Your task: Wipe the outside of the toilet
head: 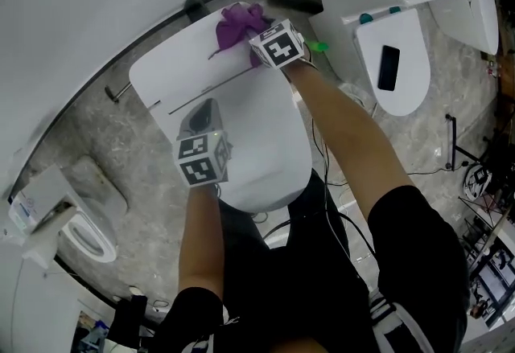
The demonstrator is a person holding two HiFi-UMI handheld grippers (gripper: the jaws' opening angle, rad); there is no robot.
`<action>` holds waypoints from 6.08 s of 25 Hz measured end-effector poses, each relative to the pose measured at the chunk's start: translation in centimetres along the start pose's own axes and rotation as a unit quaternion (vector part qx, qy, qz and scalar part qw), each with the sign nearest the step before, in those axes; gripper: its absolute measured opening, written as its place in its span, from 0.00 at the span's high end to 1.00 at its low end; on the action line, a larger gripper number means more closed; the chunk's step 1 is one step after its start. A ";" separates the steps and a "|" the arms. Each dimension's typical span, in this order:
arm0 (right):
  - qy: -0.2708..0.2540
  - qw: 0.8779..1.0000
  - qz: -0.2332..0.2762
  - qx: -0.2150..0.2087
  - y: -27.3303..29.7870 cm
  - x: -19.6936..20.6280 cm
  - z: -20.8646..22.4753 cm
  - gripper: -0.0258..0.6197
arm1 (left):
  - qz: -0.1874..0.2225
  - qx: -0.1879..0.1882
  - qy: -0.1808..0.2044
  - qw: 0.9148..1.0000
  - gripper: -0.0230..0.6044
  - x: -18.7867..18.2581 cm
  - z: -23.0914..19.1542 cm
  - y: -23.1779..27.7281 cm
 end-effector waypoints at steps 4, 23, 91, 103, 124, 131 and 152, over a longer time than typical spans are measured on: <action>-0.019 1.000 0.009 -0.018 0.0 0.3 3.6 0.79 | 0.002 -0.023 0.000 1.000 0.95 -0.3 2.5 1.7; -0.331 0.933 0.057 -0.130 7.7 6.3 5.4 0.79 | -0.053 -0.067 0.007 0.996 0.95 2.8 10.3 7.4; -0.221 0.938 -0.104 -0.246 -6.6 38.8 -7.5 0.79 | -0.138 0.102 0.135 0.976 0.95 20.5 16.2 6.2; -0.199 0.945 -0.081 -0.248 -9.9 44.7 -10.3 0.79 | -0.167 0.121 0.160 0.965 0.95 25.1 17.1 5.5; -0.216 0.948 -0.070 -0.222 -16.6 52.5 -17.7 0.79 | -0.155 0.091 0.150 0.972 0.95 34.7 21.6 -1.9; -0.221 0.953 -0.060 -0.201 -18.3 54.0 -19.9 0.79 | -0.137 0.036 0.129 0.981 0.95 39.3 20.9 -6.4; -0.098 0.975 -0.091 -0.179 -21.9 55.8 -30.1 0.79 | -0.126 0.011 0.033 0.991 0.95 51.4 16.1 -16.4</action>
Point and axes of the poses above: the fingertips, and each gripper's own axes: y forward along the fingers, z to its right, x out of its underside, the point moved 4 cm from there along -y, backward along the fingers, and after that the axes turned 7 degrees about x, right-handed, at the moved point
